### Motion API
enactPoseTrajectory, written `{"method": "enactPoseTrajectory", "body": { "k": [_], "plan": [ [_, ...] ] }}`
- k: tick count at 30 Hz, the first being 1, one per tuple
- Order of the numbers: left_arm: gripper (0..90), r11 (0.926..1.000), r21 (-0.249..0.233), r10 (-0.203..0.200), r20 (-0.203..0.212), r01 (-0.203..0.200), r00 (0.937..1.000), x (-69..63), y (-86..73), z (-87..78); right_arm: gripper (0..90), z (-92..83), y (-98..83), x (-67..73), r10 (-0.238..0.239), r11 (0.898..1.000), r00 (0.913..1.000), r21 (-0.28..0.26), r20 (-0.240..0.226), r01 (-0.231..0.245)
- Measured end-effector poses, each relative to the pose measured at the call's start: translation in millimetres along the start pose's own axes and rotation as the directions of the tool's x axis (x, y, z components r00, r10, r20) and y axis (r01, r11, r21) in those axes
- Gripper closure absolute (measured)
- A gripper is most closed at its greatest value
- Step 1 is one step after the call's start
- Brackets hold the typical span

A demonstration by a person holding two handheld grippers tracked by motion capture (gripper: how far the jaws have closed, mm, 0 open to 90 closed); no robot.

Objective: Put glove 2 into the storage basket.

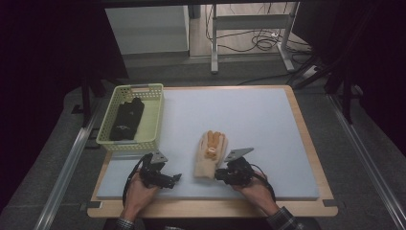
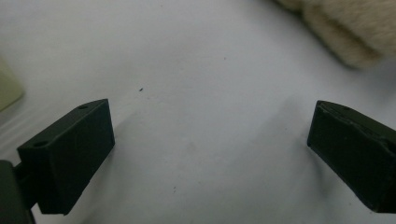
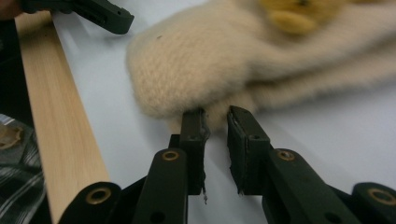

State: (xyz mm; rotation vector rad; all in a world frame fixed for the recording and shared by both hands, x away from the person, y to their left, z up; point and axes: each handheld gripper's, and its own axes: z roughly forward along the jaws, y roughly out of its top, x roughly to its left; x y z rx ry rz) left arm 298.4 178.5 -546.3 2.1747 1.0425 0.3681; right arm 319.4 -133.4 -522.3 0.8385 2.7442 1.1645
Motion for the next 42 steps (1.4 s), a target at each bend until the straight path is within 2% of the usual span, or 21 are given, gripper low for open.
{"method": "enactPoseTrajectory", "body": {
  "k": [3,5,7,9,11,12,13,15,18,20,22,24,25,27,29,30,31,33,35,39,42],
  "plan": [
    [1.2,0.9999,-0.01,-0.009,0.004,0.009,0.9999,4.1,2.3,-11.4,73.7,20.8,11.6,9.7,-0.016,1.0,0.9997,-0.012,-0.018,0.016],
    [1.2,0.9998,-0.018,-0.01,0.009,0.01,0.9999,5.3,6.7,-21.8,72.3,32.8,19.1,16.0,-0.05,0.999,0.9987,-0.015,-0.013,0.05],
    [1.0,0.9998,-0.022,-0.005,0.024,0.005,0.9997,3.0,15.1,-27.2,68.4,33.5,22.1,16.5,-0.052,0.998,0.9985,-0.019,-0.019,0.051],
    [0.7,0.9995,-0.031,0.009,0.038,-0.008,0.9992,-1.2,25.1,-28.7,65.4,26.9,21.3,14.4,-0.053,0.998,0.9986,-0.034,-0.008,0.052],
    [0.0,0.9993,-0.037,0.008,0.087,-0.004,0.9962,-8.9,41.5,-24.1,59.9,12.9,16.5,5.9,-0.046,0.998,0.9986,-0.048,0.028,0.047],
    [0.0,0.9995,-0.031,0.006,0.119,-0.003,0.9929,-14.3,52.6,-17.1,58.1,4.9,12.6,-0.1,-0.036,0.998,0.998,-0.053,0.052,0.039],
    [0.0,0.9998,-0.021,0.001,0.134,0.002,0.991,-19.5,60.8,-10.0,55.1,-5.2,6.6,-8.8,-0.026,0.998,0.9961,-0.056,0.085,0.031],
    [0.0,0.9999,0.001,-0.01,0.132,0.01,0.9912,-27.6,73.4,3.8,51.1,-18.2,-2.8,-21.7,-0.003,0.998,0.991,-0.056,0.134,0.01],
    [0.0,0.9991,0.02,-0.039,0.125,0.037,0.9914,-38.5,88.2,24.6,46.1,-36.8,-17.8,-42.7,0.038,0.997,0.9785,-0.068,0.203,-0.025],
    [0.0,0.9988,0.033,-0.037,0.093,0.034,0.995,-44.5,94.2,35.5,43.3,-50.9,-29.7,-58.5,0.071,0.995,0.9646,-0.079,0.254,-0.053],
    [0.0,0.9979,0.057,-0.033,0.069,0.029,0.9971,-48.8,97.8,48.4,40.6,-58.4,-36.6,-67.3,0.09,0.994,0.9558,-0.084,0.28,-0.069],
    [0.0,0.9943,0.107,-0.003,0.019,0.001,0.9998,-54.6,99.8,63.0,39.0,-67.6,-45.9,-79.1,0.112,0.992,0.9376,-0.092,0.329,-0.086],
    [0.0,0.9943,0.107,-0.003,0.019,0.001,0.9998,-54.6,99.8,63.0,39.0,-67.6,-45.9,-79.1,0.112,0.992,0.9376,-0.092,0.329,-0.086],
    [0.0,0.9882,0.153,0.012,-0.011,-0.01,0.9999,-56.8,99.3,73.7,38.4,-71.3,-50.9,-85.1,0.128,0.99,0.9249,-0.099,0.358,-0.099],
    [0.9,0.9875,0.157,-0.006,-0.004,0.006,1.0,-55.6,97.3,76.6,37.5,-72.3,-56.2,-90.4,0.137,0.989,0.9167,-0.099,0.375,-0.107],
    [3.4,0.9876,0.157,-0.009,-0.008,0.01,0.9999,-55.6,97.0,74.9,37.3,-71.5,-58.8,-92.0,0.143,0.989,0.913,-0.101,0.382,-0.112],
    [9.2,0.9884,0.152,-0.007,-0.01,0.009,0.9999,-55.3,97.2,71.7,37.3,-71.7,-60.9,-92.5,0.14,0.988,0.9133,-0.11,0.382,-0.106],
    [31.4,0.9889,0.148,-0.012,-0.015,0.015,0.9998,-54.3,98.0,66.2,37.3,-72.5,-64.0,-93.5,0.155,0.984,0.9159,-0.136,0.37,-0.111],
    [45.0,0.987,0.159,-0.018,-0.028,0.023,0.9994,-52.8,99.5,64.2,37.3,-71.8,-63.9,-92.9,0.149,0.985,0.9136,-0.135,0.378,-0.105],
    [62.1,0.9871,0.158,-0.018,-0.03,0.022,0.9994,-52.5,100.7,61.8,37.0,-70.5,-63.6,-91.2,0.135,0.988,0.9105,-0.127,0.391,-0.092],
    [66.7,0.9872,0.156,-0.03,-0.035,0.035,0.9989,-44.4,102.5,55.6,36.9,-71.4,-63.9,-92.1,0.141,0.987,0.9122,-0.128,0.385,-0.099]
  ]
}}
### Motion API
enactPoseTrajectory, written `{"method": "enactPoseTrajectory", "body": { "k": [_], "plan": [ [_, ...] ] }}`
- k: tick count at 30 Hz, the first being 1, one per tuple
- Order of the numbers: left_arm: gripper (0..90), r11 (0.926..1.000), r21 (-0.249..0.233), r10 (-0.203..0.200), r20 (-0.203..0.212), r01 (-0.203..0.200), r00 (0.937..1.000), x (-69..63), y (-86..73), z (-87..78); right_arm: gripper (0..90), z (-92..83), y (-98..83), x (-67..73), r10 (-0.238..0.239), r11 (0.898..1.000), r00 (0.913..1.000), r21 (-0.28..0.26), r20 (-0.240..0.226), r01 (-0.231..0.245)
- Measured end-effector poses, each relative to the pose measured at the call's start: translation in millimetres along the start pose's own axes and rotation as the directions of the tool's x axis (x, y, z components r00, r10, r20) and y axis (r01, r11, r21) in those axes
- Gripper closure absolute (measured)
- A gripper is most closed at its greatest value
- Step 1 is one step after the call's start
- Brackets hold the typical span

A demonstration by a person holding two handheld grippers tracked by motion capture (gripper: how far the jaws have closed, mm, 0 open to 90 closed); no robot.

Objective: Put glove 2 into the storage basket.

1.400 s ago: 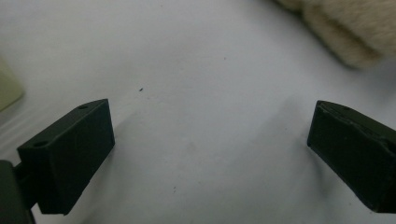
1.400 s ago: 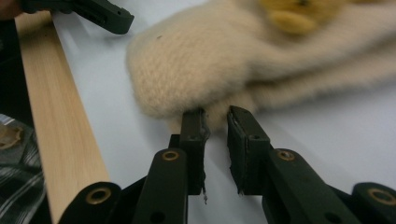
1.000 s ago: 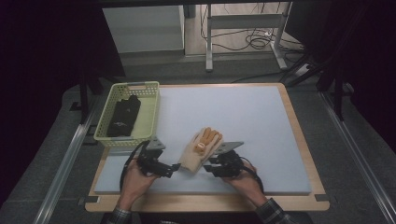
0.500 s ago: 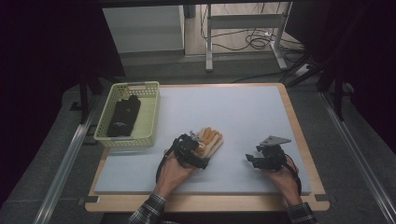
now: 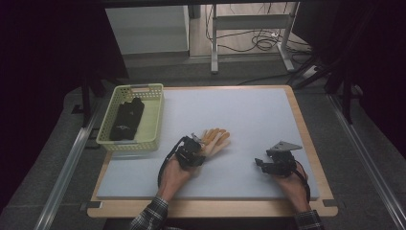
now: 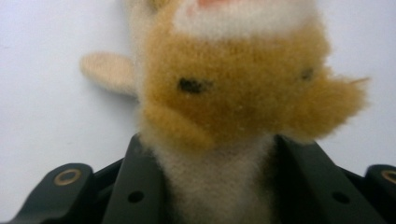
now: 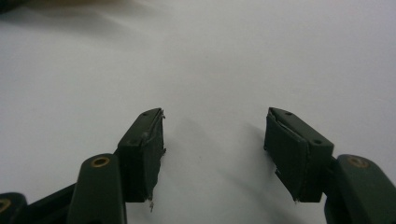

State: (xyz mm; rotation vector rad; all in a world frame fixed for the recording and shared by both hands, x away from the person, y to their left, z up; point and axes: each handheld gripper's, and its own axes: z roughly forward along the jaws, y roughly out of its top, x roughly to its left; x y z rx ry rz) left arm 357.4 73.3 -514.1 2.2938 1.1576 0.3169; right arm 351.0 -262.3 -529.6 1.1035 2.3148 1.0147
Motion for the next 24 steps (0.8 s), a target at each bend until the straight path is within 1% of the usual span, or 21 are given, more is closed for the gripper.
{"method": "enactPoseTrajectory", "body": {
  "k": [1,3,4,5,6,8,9,10,11,13,14,15,16,17,18,19,20,21,22,23,24],
  "plan": [
    [67.0,1.0,-0.004,-0.005,-0.005,0.005,1.0,3.0,0.7,-3.2,36.9,0.0,0.0,-0.1,0.001,1.0,1.0,0.0,-0.001,-0.001],
    [67.3,0.9995,-0.024,-0.02,-0.02,0.02,0.9996,12.6,3.3,-15.3,36.8,0.0,0.0,-0.2,0.001,1.0,1.0,-0.001,-0.002,-0.001],
    [67.4,0.9988,-0.038,-0.033,-0.026,0.032,0.9991,19.3,5.7,-25.3,36.8,0.1,0.0,-0.2,0.002,1.0,1.0,-0.001,-0.002,-0.002],
    [67.4,0.9982,-0.05,-0.036,-0.042,0.034,0.9985,26.1,8.9,-36.9,36.9,0.0,0.0,-0.4,0.003,1.0,1.0,-0.001,-0.005,-0.003],
    [67.2,0.9976,-0.059,-0.041,-0.055,0.038,0.9976,30.2,11.1,-44.2,36.8,0.0,0.0,-0.6,0.006,1.0,1.0,-0.001,-0.006,-0.006],
    [67.0,0.9952,-0.08,-0.063,-0.079,0.056,0.9949,41.5,16.3,-62.0,36.9,0.0,0.0,-1.0,0.007,1.0,0.9999,-0.002,-0.007,-0.007],
    [66.9,0.9938,-0.09,-0.074,-0.098,0.065,0.9925,49.1,19.3,-72.2,36.8,0.1,0.0,-1.2,0.006,1.0,1.0,-0.004,-0.006,-0.006],
    [66.7,0.9921,-0.1,-0.088,-0.124,0.075,0.9884,59.5,22.5,-84.2,36.8,0.2,-0.1,-1.3,0.008,1.0,0.9999,-0.005,-0.008,-0.008],
    [66.4,0.9909,-0.104,-0.099,-0.139,0.085,0.9853,66.2,24.0,-90.6,36.8,0.0,-0.1,-1.0,0.013,1.0,0.9999,-0.003,-0.009,-0.013],
    [66.1,0.9855,-0.123,-0.137,-0.172,0.117,0.9755,85.0,26.0,-105.0,36.6,0.1,-0.2,-1.0,0.012,1.0,0.9999,-0.004,-0.009,-0.012],
    [66.0,0.9823,-0.127,-0.161,-0.191,0.138,0.9683,96.9,26.0,-111.7,36.6,0.0,-0.2,-1.1,0.011,1.0,0.9999,-0.002,-0.01,-0.011],
    [65.9,0.9795,-0.129,-0.179,-0.201,0.155,0.9631,106.9,25.5,-115.5,36.5,-0.1,-0.1,-1.1,0.01,1.0,0.9999,-0.001,-0.009,-0.01],
    [65.7,0.9764,-0.127,-0.199,-0.221,0.174,0.9547,119.4,24.4,-118.5,36.5,0.0,-0.1,-1.2,0.008,1.0,0.9999,-0.001,-0.009,-0.008],
    [65.5,0.9732,-0.124,-0.218,-0.236,0.193,0.9469,129.2,23.2,-119.1,36.5,0.0,-0.1,-1.2,0.007,1.0,0.9999,-0.001,-0.008,-0.007],
    [65.4,0.97,-0.12,-0.236,-0.25,0.212,0.9391,139.1,21.7,-119.0,36.4,0.0,-0.1,-1.1,0.008,1.0,0.9999,0.0,-0.009,-0.008],
    [65.3,0.9648,-0.116,-0.259,-0.264,0.236,0.929,151.5,19.5,-117.1,36.3,0.0,-0.1,-0.9,0.009,1.0,0.9999,0.0,-0.01,-0.009],
    [65.2,0.9599,-0.113,-0.278,-0.274,0.256,0.9207,160.7,17.8,-114.3,36.2,0.3,-0.2,-0.8,0.009,1.0,0.9999,-0.003,-0.01,-0.009],
    [65.0,0.9599,-0.113,-0.278,-0.274,0.256,0.9207,160.7,17.8,-114.3,36.1,0.4,-0.2,-0.7,0.008,1.0,0.9999,-0.003,-0.011,-0.008],
    [64.9,0.9541,-0.101,-0.299,-0.3,0.282,0.9059,175.0,14.9,-107.5,36.0,0.3,-0.2,-0.6,0.008,1.0,0.9999,-0.002,-0.011,-0.008],
    [64.8,0.9483,-0.099,-0.317,-0.306,0.302,0.8975,182.2,13.5,-102.5,36.0,0.3,-0.2,-0.6,0.008,1.0,0.9999,-0.002,-0.011,-0.008],
    [64.7,0.9456,-0.092,-0.325,-0.311,0.312,0.8933,187.6,12.7,-98.7,36.0,0.3,-0.2,-0.7,0.009,1.0,0.9999,-0.003,-0.011,-0.009]
  ]
}}
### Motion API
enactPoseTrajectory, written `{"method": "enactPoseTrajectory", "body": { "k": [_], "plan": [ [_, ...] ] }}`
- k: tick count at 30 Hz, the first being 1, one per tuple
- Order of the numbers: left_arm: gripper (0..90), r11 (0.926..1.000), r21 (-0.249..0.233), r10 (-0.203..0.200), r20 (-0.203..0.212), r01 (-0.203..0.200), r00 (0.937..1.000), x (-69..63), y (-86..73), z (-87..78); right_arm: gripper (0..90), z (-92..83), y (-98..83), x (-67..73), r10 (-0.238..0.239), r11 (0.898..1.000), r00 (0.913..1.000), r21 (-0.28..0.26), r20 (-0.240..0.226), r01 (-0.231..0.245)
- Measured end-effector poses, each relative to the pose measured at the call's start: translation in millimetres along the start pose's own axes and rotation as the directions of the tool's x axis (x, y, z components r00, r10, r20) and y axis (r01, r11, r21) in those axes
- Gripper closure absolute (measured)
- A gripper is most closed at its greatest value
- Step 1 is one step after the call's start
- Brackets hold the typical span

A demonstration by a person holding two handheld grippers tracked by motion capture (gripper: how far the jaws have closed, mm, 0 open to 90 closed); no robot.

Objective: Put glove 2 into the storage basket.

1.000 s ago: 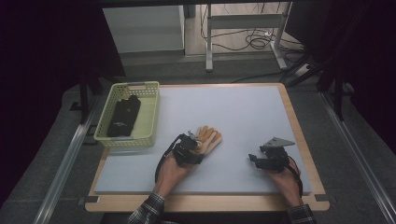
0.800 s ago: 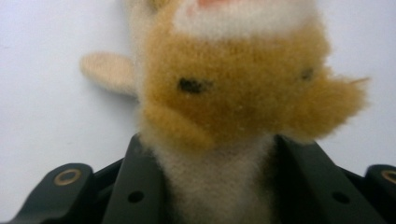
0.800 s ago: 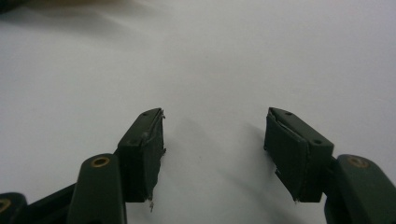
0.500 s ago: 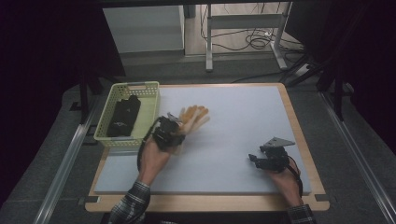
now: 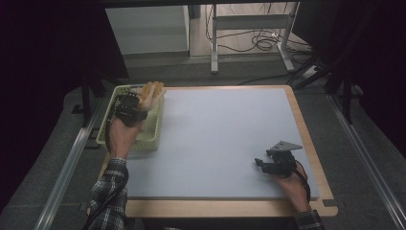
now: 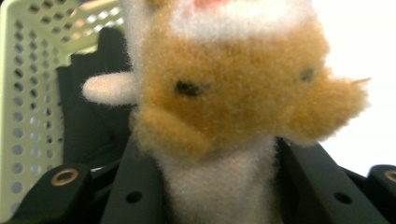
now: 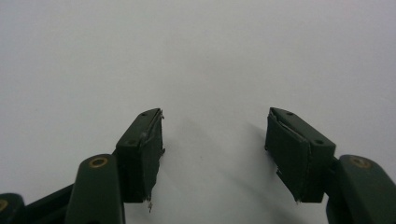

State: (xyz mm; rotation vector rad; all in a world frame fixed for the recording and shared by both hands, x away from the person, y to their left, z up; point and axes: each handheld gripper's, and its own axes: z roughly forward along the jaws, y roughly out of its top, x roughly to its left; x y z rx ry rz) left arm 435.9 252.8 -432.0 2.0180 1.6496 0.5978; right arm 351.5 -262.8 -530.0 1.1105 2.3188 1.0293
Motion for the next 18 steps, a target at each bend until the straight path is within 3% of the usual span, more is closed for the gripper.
{"method": "enactPoseTrajectory", "body": {
  "k": [6,9,11,13,16,17,18],
  "plan": [
    [63.1,0.995,0.089,-0.039,-0.066,0.045,0.9971,15.5,3.5,43.5,35.6,0.1,0.0,0.1,-0.003,1.0,1.0,-0.001,-0.002,0.003],
    [62.6,0.9859,0.15,-0.059,-0.106,0.074,0.9926,24.1,2.7,64.7,35.3,0.5,-0.1,0.9,-0.011,1.0,0.9999,-0.001,0.005,0.011],
    [61.7,0.9787,0.193,-0.049,-0.103,0.068,0.9935,25.7,4.4,73.1,35.3,0.4,0.0,1.2,-0.011,1.0,0.9999,0.001,0.005,0.011],
    [60.7,0.9775,0.205,-0.033,-0.085,0.05,0.9958,22.1,7.0,75.8,35.3,0.4,0.0,0.9,-0.012,1.0,0.9999,0.001,0.005,0.012],
    [57.5,0.9694,0.246,0.016,-0.038,-0.006,0.9991,7.2,11.2,84.4,35.2,0.4,-0.1,0.9,-0.012,1.0,0.9999,0.001,0.005,0.012],
    [55.1,0.9666,0.255,0.031,-0.009,-0.028,0.9995,2.4,12.5,88.4,35.1,0.4,-0.1,1.0,-0.013,1.0,0.9999,0.001,0.005,0.013],
    [47.2,0.9644,0.262,0.032,0.011,-0.034,0.9994,0.1,13.2,91.1,34.8,0.5,-0.1,1.2,-0.012,1.0,0.9999,0.0,0.003,0.012]
  ]
}}
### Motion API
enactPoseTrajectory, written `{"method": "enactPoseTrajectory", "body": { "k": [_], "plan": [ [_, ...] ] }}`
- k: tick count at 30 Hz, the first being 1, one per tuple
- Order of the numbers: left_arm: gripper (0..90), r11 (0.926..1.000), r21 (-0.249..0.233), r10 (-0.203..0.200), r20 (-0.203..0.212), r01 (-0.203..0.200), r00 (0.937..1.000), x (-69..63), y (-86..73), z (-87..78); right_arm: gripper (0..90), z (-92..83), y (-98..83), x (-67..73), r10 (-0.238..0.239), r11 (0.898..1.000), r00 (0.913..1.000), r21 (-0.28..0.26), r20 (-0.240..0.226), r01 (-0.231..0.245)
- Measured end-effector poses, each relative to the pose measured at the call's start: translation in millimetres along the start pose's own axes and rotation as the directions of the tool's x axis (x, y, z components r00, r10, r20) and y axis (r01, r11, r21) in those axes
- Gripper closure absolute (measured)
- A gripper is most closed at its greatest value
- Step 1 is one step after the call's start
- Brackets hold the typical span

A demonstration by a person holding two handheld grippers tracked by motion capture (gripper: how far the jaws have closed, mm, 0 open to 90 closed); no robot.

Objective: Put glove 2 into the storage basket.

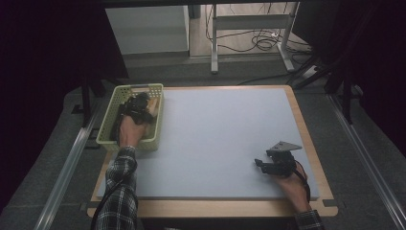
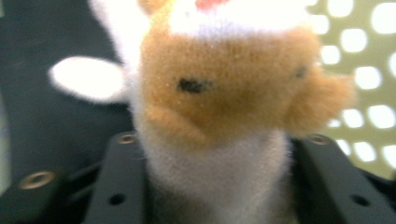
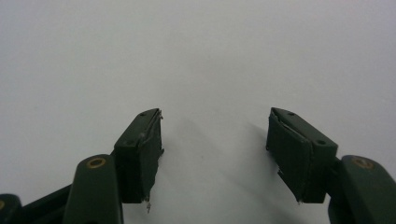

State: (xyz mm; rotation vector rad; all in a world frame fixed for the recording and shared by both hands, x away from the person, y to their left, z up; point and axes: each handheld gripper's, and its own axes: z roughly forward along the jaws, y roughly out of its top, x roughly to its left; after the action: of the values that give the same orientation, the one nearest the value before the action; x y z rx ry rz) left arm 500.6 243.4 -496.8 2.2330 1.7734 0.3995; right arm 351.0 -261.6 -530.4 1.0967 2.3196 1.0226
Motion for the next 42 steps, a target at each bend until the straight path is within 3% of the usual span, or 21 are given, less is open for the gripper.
{"method": "enactPoseTrajectory", "body": {
  "k": [2,4,6,8,11,16,18,21,23,26,27,29,32,35,38,40,42],
  "plan": [
    [42.0,1.0,0.004,0.003,-0.011,-0.003,0.9999,-1.0,1.4,2.2,34.6,-0.2,0.0,0.0,-0.002,1.0,1.0,0.002,0.0,0.002],
    [30.2,0.9998,0.007,-0.017,-0.043,0.017,0.999,3.9,0.3,2.8,34.4,-0.1,0.0,0.0,-0.002,1.0,1.0,0.001,-0.001,0.002],
    [18.4,0.9996,0.004,-0.029,0.0,0.029,0.9996,11.6,-3.4,-2.3,34.4,-0.1,0.0,-0.4,-0.001,1.0,1.0,0.001,-0.002,0.001],
    [15.9,0.9985,-0.036,-0.04,0.059,0.042,0.9975,17.2,-8.1,-11.8,34.5,-0.1,0.1,-0.6,0.001,1.0,1.0,0.001,-0.003,-0.001],
    [12.3,0.9941,-0.08,-0.061,0.139,0.073,0.9885,22.0,-11.7,-22.1,34.3,0.0,0.1,0.3,-0.004,1.0,1.0,0.003,-0.001,0.004],
    [9.4,0.9862,-0.144,-0.054,0.18,0.081,0.9822,23.2,-19.2,-39.1,34.0,0.0,0.2,0.2,-0.004,1.0,1.0,0.002,-0.002,0.004],
    [8.0,0.9767,-0.195,-0.046,0.214,0.089,0.9758,20.9,-25.2,-48.7,33.7,0.0,0.2,0.3,-0.004,1.0,1.0,0.003,-0.003,0.004],
    [6.0,0.9578,-0.282,0.016,0.252,0.057,0.9677,11.1,-36.3,-65.5,33.2,0.1,0.2,0.3,-0.007,1.0,1.0,0.004,-0.004,0.007],
    [3.1,0.9387,-0.345,0.092,0.254,0.001,0.9629,-2.5,-47.4,-79.8,32.6,0.1,0.3,0.5,-0.009,1.0,1.0,0.005,-0.004,0.009],
    [1.6,0.9159,-0.398,0.16,0.249,-0.05,0.9553,-18.8,-59.9,-92.3,31.7,0.0,0.4,0.6,-0.012,1.0,0.9999,0.008,-0.006,0.012],
    [1.4,0.9066,-0.417,0.187,0.26,-0.065,0.9473,-26.4,-66.5,-97.0,31.5,0.1,0.5,0.8,-0.011,1.0,0.9999,0.008,-0.007,0.011],
    [0.9,0.8898,-0.447,0.227,0.263,-0.09,0.9377,-38.5,-77.7,-102.6,31.0,0.1,0.5,1.0,-0.015,1.0,0.9999,0.009,-0.007,0.015],
    [0.5,0.8704,-0.476,0.278,0.263,-0.126,0.9238,-55.5,-92.7,-105.7,30.6,0.2,0.5,1.1,-0.016,1.0,0.9998,0.011,-0.007,0.016],
    [0.2,0.8501,-0.502,0.327,0.269,-0.158,0.9059,-73.4,-108.7,-104.1,30.0,0.2,0.6,1.6,-0.019,1.0,0.9998,0.012,-0.006,0.019],
    [0.1,0.8358,-0.513,0.368,0.261,-0.195,0.8923,-89.6,-123.7,-97.4,28.5,0.4,0.5,2.0,-0.022,1.0,0.9998,0.012,-0.003,0.022],
    [0.0,0.834,-0.51,0.382,0.258,-0.21,0.8877,-99.9,-133.6,-90.0,26.4,0.6,0.6,2.2,-0.024,1.0,0.9997,0.013,-0.002,0.025],
    [0.0,0.8304,-0.514,0.394,0.27,-0.214,0.8787,-107.5,-142.1,-82.5,21.2,1.3,0.8,3.0,-0.028,0.999,0.9996,0.017,-0.003,0.028]
  ]
}}
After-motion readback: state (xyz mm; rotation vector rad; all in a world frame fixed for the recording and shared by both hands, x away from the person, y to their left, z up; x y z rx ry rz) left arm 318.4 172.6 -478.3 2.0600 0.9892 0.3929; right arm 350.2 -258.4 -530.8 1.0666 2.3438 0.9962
